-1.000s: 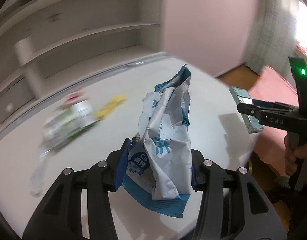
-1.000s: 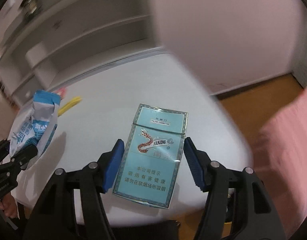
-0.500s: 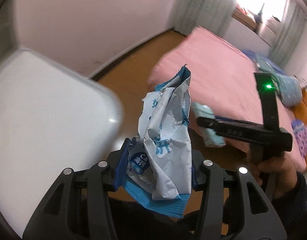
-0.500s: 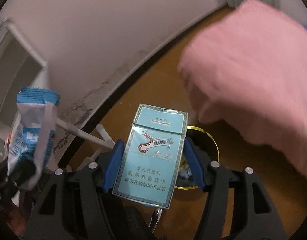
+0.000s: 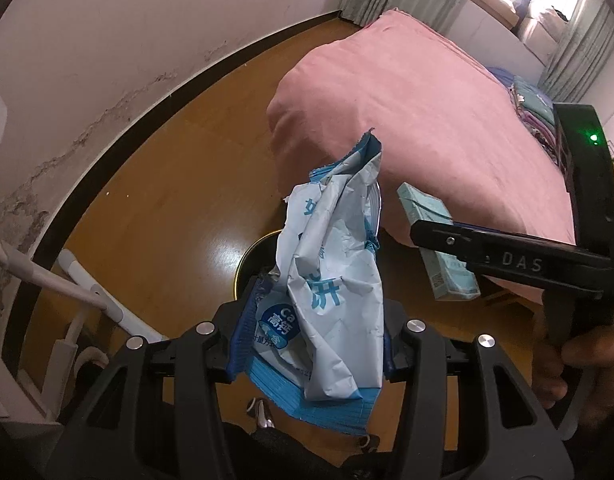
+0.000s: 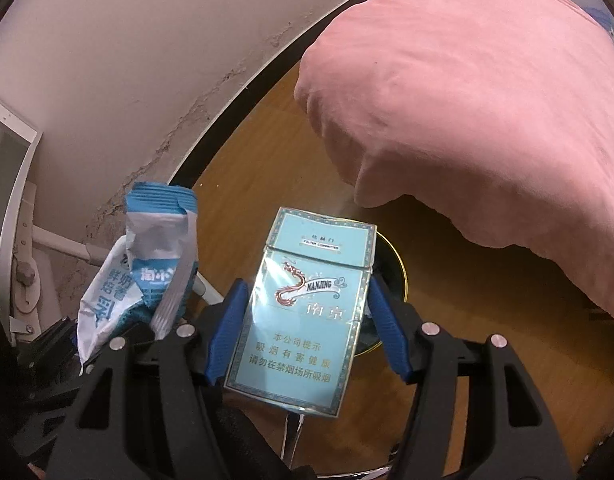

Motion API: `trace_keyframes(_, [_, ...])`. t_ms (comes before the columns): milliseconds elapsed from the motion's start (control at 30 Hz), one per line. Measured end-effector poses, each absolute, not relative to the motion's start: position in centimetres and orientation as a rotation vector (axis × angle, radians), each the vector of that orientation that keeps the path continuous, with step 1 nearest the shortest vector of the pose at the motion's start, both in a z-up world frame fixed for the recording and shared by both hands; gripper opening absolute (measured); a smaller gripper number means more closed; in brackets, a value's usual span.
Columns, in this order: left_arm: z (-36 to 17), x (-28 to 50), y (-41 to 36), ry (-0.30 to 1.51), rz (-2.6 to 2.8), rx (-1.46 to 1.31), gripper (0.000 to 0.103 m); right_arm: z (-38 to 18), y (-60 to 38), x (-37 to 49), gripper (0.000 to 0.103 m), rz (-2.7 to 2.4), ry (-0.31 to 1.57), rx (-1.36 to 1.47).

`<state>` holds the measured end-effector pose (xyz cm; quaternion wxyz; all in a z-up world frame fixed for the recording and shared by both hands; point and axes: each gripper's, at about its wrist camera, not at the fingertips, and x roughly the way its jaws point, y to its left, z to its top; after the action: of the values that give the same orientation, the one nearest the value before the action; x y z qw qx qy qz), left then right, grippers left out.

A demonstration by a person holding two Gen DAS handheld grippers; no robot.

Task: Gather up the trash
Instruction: 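Carry bag and cigarette pack over the bin and open both tools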

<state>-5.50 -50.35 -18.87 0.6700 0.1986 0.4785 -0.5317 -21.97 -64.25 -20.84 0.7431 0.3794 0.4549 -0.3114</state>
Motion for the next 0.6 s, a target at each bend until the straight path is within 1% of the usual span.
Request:
trace_keyframes(133, [-18.9,-5.9,-50.6,1.089,-1.191,0.437,0.048,-20.0,-63.5,-23.1,0.061,-0.684,0.985,0.834])
trace_keyframes(167, [-18.7,-6.1,-51.0,1.091,-1.192,0.436,0.048,-19.8,-63.4,-23.2,0.063,-0.685,0.978,0.836])
trace_keyframes(200, [-18.9,-6.2,-51.1,1.093,-1.195,0.436,0.048,-19.5,-63.3,-23.4,0.069,-0.687,0.972,0.837])
trace_keyframes(267, [-19.1,-6.3,-51.1,1.093,-1.199,0.444,0.048,-19.0,-63.4,-23.5,0.076,-0.699,0.955,0.831])
trace_keyframes(567, [-19.8,-6.8,-51.8,1.103,-1.213,0.474,0.050,-18.5,-64.2,-24.9,0.077,-0.734,0.907,0.881])
trace_keyframes(600, [-19.9,-7.0,-52.2,1.106,-1.221,0.482,0.053,-18.3,-64.3,-25.2,0.077,-0.740,0.894,0.894])
